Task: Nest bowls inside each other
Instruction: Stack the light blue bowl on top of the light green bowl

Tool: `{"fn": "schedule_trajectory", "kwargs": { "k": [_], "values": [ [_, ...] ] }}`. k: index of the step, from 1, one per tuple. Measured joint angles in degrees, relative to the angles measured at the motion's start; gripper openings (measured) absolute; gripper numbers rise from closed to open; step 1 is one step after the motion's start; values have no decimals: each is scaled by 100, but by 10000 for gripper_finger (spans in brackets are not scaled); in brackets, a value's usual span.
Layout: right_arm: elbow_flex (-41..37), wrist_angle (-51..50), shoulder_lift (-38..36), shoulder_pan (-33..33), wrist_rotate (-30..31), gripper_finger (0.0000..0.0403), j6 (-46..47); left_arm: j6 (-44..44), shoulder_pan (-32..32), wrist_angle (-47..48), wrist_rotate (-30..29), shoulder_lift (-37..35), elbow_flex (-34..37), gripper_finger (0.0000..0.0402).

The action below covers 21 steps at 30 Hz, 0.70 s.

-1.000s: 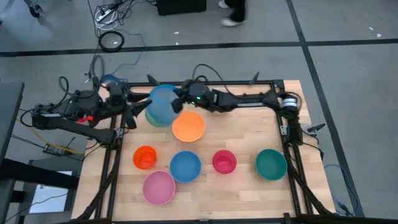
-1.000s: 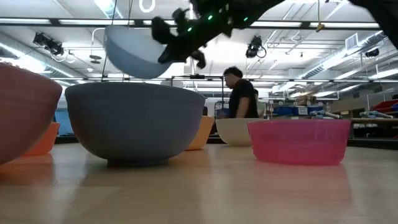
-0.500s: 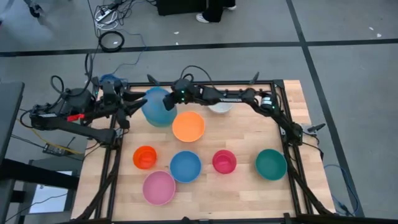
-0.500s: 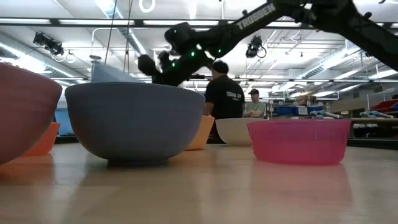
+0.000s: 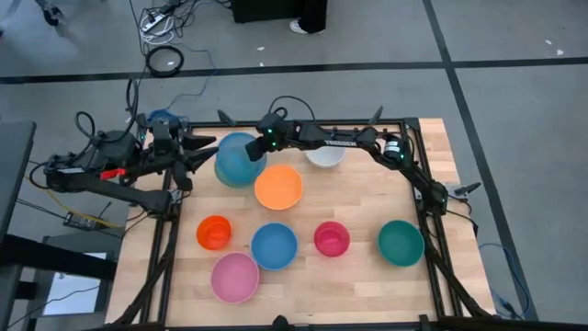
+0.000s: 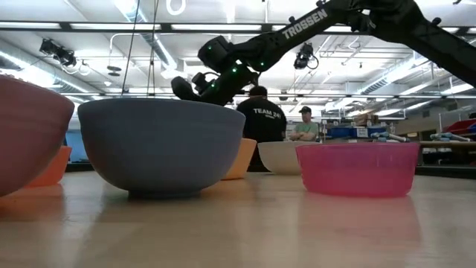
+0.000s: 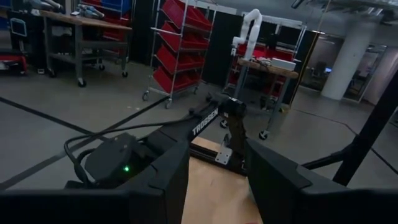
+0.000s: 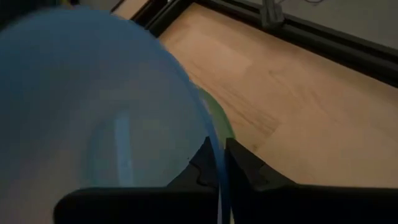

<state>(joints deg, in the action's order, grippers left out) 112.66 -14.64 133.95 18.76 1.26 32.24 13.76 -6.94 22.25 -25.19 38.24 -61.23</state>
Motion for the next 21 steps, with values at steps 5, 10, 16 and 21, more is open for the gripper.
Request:
{"fn": "schedule_trajectory", "kwargs": {
  "k": [5,10,16,21],
  "values": [
    [0,53,-2,-4,0,50,-116,0,0,32,0,0,0,162],
    [0,38,-2,0,-11,96,-158,0,0,50,0,0,1,162],
    [0,-126,-2,-15,-149,139,-187,2,0,96,0,0,2,162],
    [-2,-758,-2,-22,-231,150,-192,35,0,317,-2,2,5,162]
  ]
}}
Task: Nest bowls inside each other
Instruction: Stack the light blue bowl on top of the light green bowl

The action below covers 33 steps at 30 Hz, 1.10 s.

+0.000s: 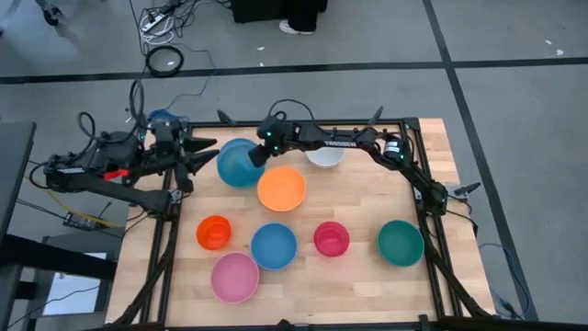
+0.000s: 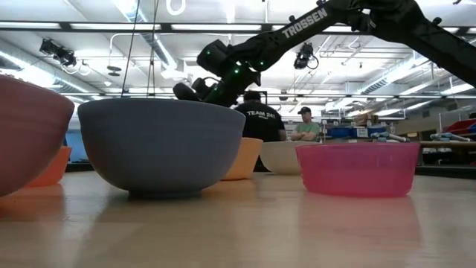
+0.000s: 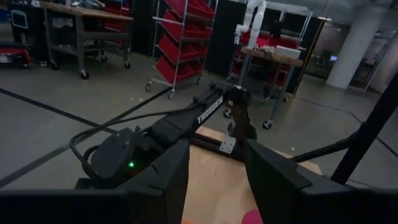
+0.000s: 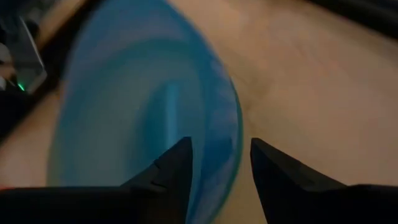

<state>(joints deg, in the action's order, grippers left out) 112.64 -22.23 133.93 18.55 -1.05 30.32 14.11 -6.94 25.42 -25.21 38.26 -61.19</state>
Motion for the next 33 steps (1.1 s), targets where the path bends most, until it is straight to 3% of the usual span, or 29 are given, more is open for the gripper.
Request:
{"fn": "schedule_trajectory", "kwargs": {
  "k": [12,17,21,27,33],
  "values": [
    [-4,-443,-202,-85,-1,151,-178,6,0,1,0,-9,2,162],
    [-4,-663,-581,-90,369,151,-395,-7,0,-21,0,-7,2,162],
    [0,-413,-861,-118,991,151,-742,-21,2,-37,-2,-7,2,162],
    [4,371,-786,-81,921,150,-792,-33,2,-105,-2,-7,2,162],
    [-7,451,-536,-76,846,150,-575,-68,2,-163,-2,-7,2,162]
  ]
}}
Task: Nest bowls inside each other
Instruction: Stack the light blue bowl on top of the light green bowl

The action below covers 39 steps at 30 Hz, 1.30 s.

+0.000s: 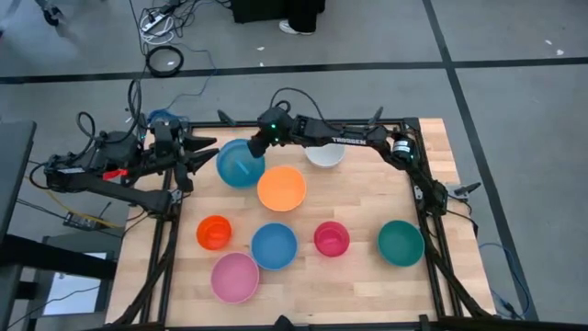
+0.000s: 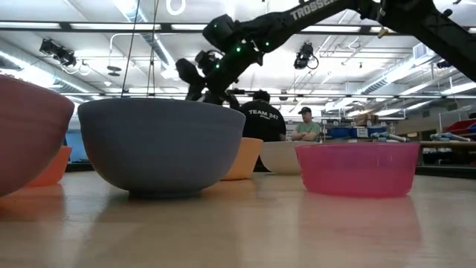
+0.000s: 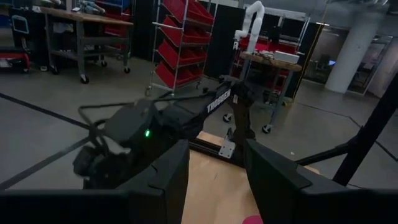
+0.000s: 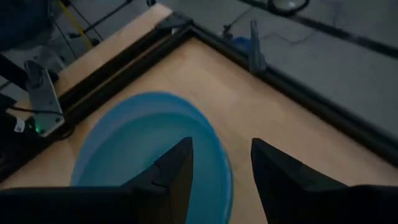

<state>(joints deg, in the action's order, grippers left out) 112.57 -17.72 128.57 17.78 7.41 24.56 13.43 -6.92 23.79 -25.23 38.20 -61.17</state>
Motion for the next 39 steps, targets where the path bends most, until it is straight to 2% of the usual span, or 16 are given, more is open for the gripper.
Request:
{"fn": "schedule_trajectory", "kwargs": {
  "k": [4,11,19,22,25,32,35,39],
  "values": [
    [0,-35,175,0,-141,150,223,-30,0,1,0,2,0,162],
    [-3,36,408,-48,11,150,287,-55,0,-4,-2,0,0,162],
    [-7,-337,610,-46,-3,147,399,-87,0,16,-2,0,0,162],
    [-8,-487,628,-54,-143,128,410,-98,0,21,-1,0,0,162],
    [-8,-448,632,-70,-175,92,414,-98,0,36,-2,0,0,162],
    [-7,-488,595,-1,-972,14,449,-98,0,116,-1,1,0,162],
    [-7,-540,595,13,-1164,9,403,-98,0,136,-2,2,0,162],
    [-7,-557,555,0,-1176,34,384,-96,0,136,0,0,0,162]
  ]
}}
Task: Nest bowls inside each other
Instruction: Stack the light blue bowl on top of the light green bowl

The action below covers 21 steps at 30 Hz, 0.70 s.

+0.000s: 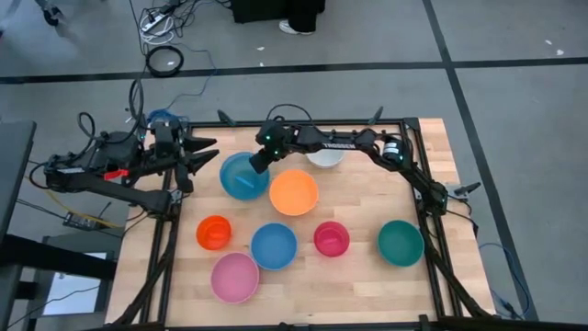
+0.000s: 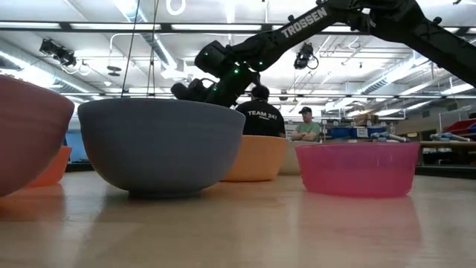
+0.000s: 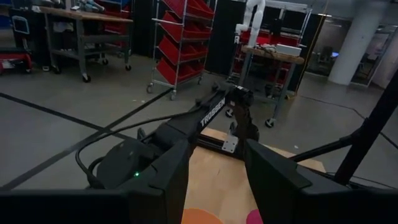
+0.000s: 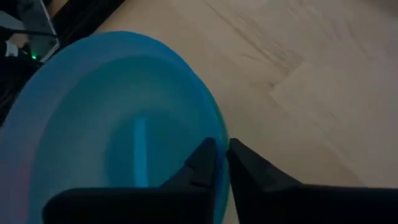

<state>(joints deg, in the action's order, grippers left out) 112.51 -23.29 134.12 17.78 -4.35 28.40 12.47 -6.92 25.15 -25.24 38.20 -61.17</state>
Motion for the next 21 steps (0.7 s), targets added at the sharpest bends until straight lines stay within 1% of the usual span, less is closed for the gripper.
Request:
{"fn": "schedule_trajectory", "kwargs": {
  "k": [3,8,11,13,16,19,21],
  "values": [
    [0,-125,-55,-1,43,66,0,0,0,1,0,1,0,162],
    [0,-625,-200,2,195,115,-19,0,0,4,0,2,0,162],
    [0,-933,-325,-24,437,133,-154,0,0,10,-1,0,0,162],
    [0,-1100,-464,-74,719,138,-283,4,0,53,0,0,0,162],
    [0,-1302,-744,-152,991,140,-438,228,0,572,-10,-2,-2,162],
    [0,-1532,-1050,-254,1079,138,-558,715,0,1587,-253,10,-1,162],
    [0,-1706,-1265,-344,1087,138,-617,1035,0,2090,-392,76,92,162]
  ]
}}
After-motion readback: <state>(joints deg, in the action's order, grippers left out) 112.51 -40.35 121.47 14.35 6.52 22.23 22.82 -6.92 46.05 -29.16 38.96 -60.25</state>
